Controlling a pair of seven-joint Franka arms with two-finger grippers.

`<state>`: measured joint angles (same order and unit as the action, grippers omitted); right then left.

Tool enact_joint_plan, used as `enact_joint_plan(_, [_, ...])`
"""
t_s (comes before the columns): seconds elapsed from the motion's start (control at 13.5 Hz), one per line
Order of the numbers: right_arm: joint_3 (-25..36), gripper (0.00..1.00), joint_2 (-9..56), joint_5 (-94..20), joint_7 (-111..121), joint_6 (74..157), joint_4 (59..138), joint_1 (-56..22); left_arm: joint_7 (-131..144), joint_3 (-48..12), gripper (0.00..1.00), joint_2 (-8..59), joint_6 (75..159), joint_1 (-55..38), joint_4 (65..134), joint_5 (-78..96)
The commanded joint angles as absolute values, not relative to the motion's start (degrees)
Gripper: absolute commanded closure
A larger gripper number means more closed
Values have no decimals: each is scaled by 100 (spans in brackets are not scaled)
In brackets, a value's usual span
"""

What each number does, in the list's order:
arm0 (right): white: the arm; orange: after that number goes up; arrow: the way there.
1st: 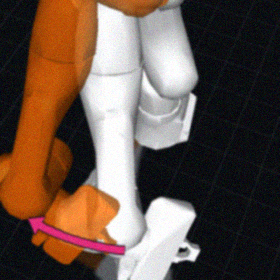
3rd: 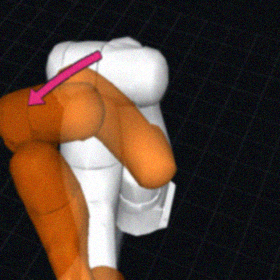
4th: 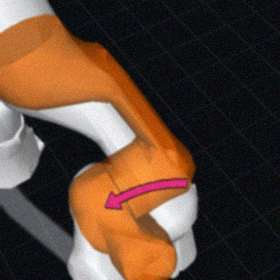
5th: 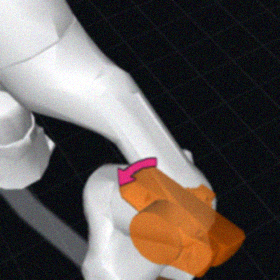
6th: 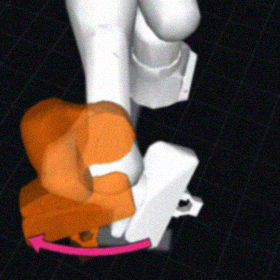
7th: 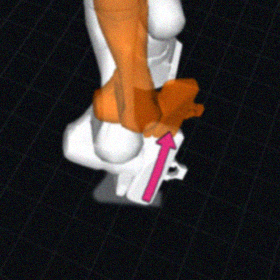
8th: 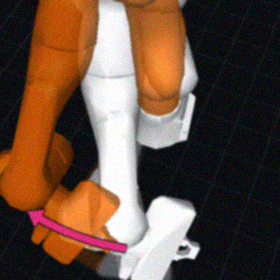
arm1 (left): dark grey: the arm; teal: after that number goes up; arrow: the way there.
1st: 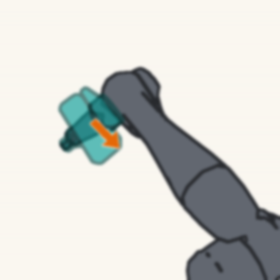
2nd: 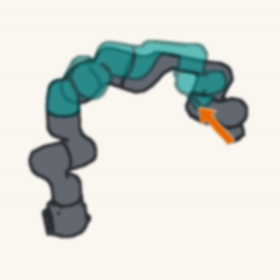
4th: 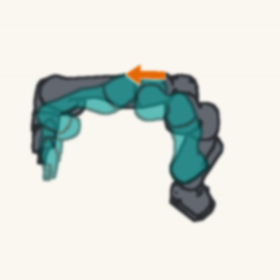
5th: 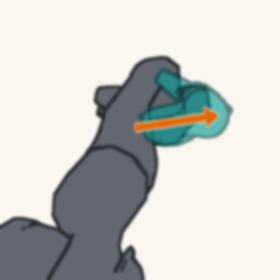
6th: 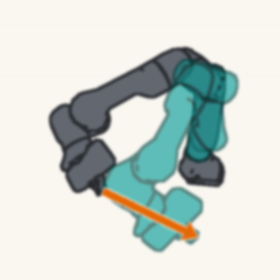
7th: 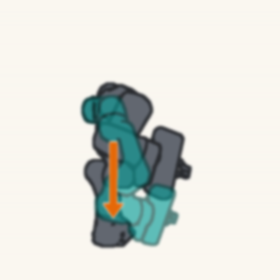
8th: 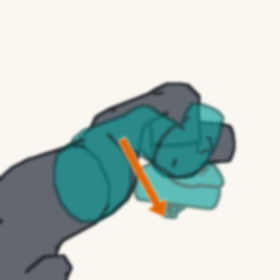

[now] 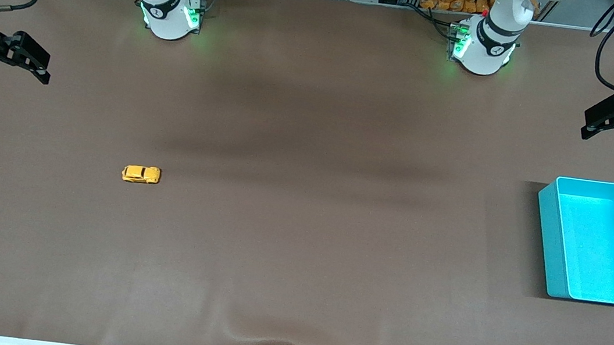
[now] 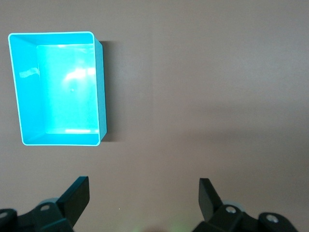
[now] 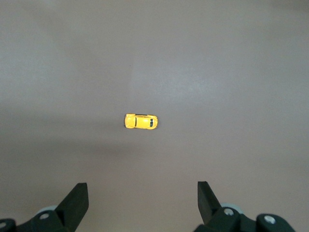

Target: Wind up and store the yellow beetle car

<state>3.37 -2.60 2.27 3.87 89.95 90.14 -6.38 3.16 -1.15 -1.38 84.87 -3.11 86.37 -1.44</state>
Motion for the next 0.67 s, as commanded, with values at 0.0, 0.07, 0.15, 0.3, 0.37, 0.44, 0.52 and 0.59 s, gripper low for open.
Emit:
enact_joint_plan(0.0, [352,0,-238,228,281,9000,8886,-694,281,-123,0,-114,8499,-360,8596,-132])
enact_joint_plan(0.07, [343,0,-229,229,281,8991,8886,-703,290,-140,0,-114,8499,-378,8596,-114])
enact_joint_plan(0.15, [343,0,-220,237,290,8991,8886,-694,299,-141,0,-114,8499,-387,8596,-97])
enact_joint_plan(0.3, [352,0,-220,237,334,8983,8877,-668,299,-149,0,-114,8499,-378,8596,-62])
enact_joint_plan(0.37, [352,0,-220,229,334,8948,8877,-668,299,-141,0,-114,8499,-378,8596,-62])
enact_joint_plan(0.44, [352,0,-220,229,290,8930,8877,-677,299,-141,0,-114,8499,-378,8596,-70])
enact_joint_plan(0.52, [352,0,-220,220,281,8930,8860,-668,299,-141,0,-123,8499,-361,8578,-70])
enact_joint_plan(0.59, [352,0,-220,211,273,8930,8816,-677,299,-123,0,-123,8499,-326,8578,-70])
